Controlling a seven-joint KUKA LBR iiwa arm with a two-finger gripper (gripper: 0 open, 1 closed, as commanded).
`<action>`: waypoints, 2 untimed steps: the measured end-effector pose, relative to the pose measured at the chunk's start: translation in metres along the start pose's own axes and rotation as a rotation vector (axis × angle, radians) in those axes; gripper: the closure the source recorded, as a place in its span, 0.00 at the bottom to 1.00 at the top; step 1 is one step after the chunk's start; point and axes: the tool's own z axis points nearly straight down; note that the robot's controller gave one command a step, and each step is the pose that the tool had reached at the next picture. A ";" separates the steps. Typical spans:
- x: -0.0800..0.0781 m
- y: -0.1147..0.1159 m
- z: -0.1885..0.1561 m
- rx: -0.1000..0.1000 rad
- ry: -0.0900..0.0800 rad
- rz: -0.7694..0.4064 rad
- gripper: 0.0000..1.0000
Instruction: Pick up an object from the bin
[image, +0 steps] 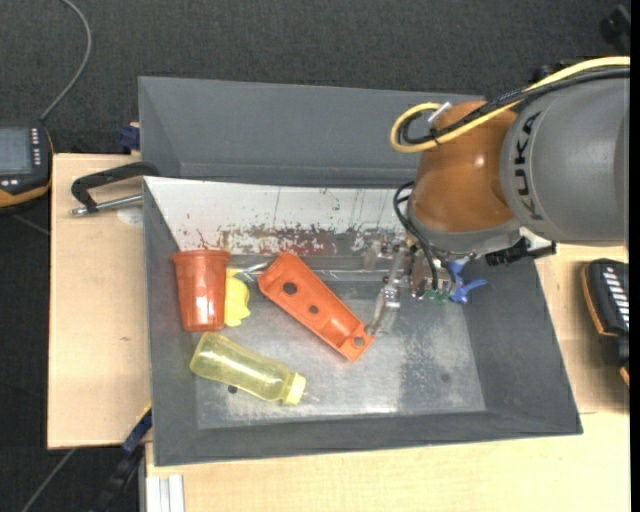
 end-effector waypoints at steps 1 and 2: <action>0.009 0.027 0.020 0.000 0.005 0.033 0.00; 0.031 0.048 0.006 -0.001 0.001 0.123 0.00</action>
Offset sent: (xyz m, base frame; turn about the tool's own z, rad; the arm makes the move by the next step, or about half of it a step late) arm -0.0264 0.0521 -0.0057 0.1240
